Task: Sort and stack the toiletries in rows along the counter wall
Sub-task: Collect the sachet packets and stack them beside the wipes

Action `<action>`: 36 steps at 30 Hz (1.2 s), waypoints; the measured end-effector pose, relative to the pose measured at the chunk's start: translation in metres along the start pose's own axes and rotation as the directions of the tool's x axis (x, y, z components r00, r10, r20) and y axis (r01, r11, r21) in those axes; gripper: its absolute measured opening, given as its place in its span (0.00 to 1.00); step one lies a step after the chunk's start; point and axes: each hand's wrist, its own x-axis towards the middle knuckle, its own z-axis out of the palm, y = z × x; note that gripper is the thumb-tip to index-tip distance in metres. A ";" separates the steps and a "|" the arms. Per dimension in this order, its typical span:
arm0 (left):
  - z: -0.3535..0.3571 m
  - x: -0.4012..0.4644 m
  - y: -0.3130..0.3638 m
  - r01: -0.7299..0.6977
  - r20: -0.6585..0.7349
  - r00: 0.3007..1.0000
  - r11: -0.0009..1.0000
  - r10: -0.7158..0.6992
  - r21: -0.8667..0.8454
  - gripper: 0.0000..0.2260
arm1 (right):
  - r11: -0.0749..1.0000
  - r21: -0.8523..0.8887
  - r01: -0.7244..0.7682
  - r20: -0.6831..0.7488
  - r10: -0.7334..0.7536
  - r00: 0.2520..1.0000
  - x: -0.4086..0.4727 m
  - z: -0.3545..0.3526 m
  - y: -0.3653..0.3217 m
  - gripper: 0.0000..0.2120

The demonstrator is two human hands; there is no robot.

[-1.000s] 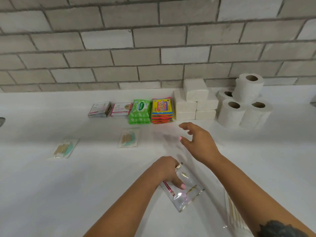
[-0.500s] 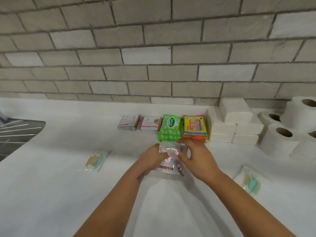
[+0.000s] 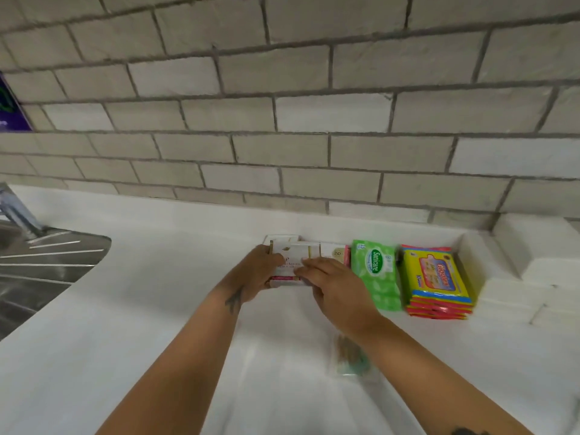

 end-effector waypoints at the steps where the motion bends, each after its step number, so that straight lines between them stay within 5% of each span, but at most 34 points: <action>1: -0.007 0.007 0.002 -0.001 -0.032 0.999 1.000 0.002 0.022 0.13 | 1.000 -0.006 -0.002 0.002 0.002 1.000 0.010 0.008 0.003 0.24; 4: -0.024 0.037 0.000 0.011 -0.162 0.987 0.996 0.003 0.084 0.07 | 1.000 -0.020 -0.024 0.037 0.025 0.999 0.037 0.032 0.014 0.25; 11: -0.042 0.105 -0.020 -0.013 -0.279 0.949 0.902 0.147 0.431 0.14 | 0.994 -0.066 -0.085 0.096 0.091 0.991 0.074 0.083 0.033 0.25; 18: -0.043 0.142 -0.041 0.038 -0.307 0.937 0.827 0.165 0.561 0.18 | 0.985 -0.076 -0.157 0.287 0.172 0.942 0.088 0.108 0.045 0.21; 25: -0.038 0.145 -0.055 0.022 -0.377 0.901 0.843 0.216 0.537 0.19 | 0.981 -0.032 -0.192 0.248 0.194 0.949 0.087 0.113 0.047 0.17; 28: -0.039 0.145 -0.054 -0.041 -0.354 0.889 0.822 0.289 0.568 0.20 | 0.978 -0.048 -0.204 0.204 0.210 0.956 0.097 0.111 0.048 0.18; 36: -0.036 0.148 -0.061 -0.053 -0.215 0.922 0.657 0.321 0.752 0.17 | 0.948 -0.174 -0.266 0.390 0.314 0.865 0.102 0.117 0.048 0.23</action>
